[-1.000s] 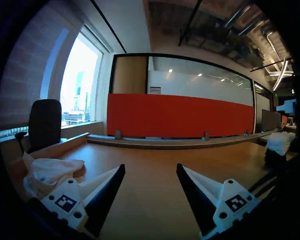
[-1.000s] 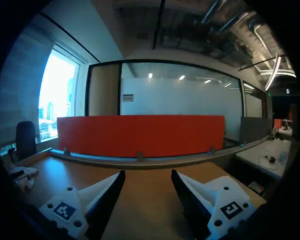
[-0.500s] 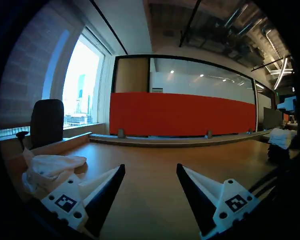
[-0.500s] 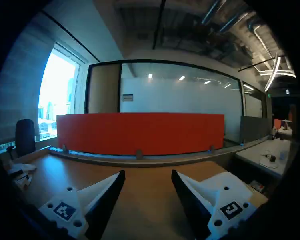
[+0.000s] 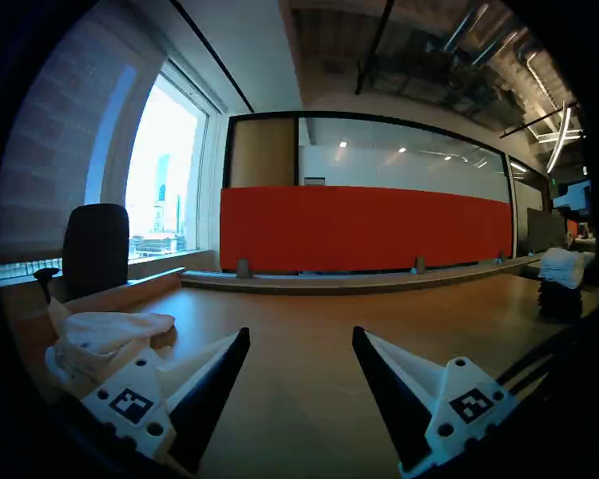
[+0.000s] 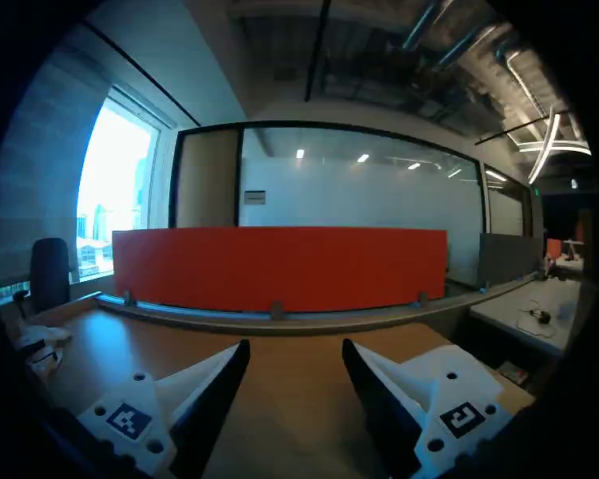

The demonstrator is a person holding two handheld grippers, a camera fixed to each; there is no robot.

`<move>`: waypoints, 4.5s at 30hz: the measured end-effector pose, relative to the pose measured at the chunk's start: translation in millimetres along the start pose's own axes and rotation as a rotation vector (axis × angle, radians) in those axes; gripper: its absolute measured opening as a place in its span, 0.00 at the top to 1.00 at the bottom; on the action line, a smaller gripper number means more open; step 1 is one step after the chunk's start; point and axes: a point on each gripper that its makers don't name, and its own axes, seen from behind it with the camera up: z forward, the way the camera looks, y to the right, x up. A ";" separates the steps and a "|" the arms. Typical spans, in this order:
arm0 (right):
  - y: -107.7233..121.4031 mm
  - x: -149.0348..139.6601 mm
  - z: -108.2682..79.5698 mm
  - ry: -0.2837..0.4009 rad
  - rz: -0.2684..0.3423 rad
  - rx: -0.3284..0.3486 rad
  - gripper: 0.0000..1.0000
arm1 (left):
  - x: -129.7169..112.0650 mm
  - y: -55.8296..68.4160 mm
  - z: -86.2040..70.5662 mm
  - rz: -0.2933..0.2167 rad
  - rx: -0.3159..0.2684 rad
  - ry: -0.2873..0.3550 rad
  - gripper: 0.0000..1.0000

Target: Fold towel

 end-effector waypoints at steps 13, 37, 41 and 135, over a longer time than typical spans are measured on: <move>11.7 -5.2 -0.6 0.011 0.000 0.004 0.11 | -0.3 -0.7 0.8 0.008 0.009 0.001 0.05; 43.8 -73.6 -0.8 0.022 0.033 0.029 0.11 | -0.7 -0.5 -0.9 0.009 0.009 0.002 0.05; 46.9 -86.8 0.3 0.023 0.046 0.032 0.11 | -0.7 -0.6 -1.2 0.009 0.009 0.002 0.05; 41.3 -131.0 -4.0 0.041 0.005 0.047 0.09 | -2.1 -0.5 -0.6 0.010 0.009 0.002 0.04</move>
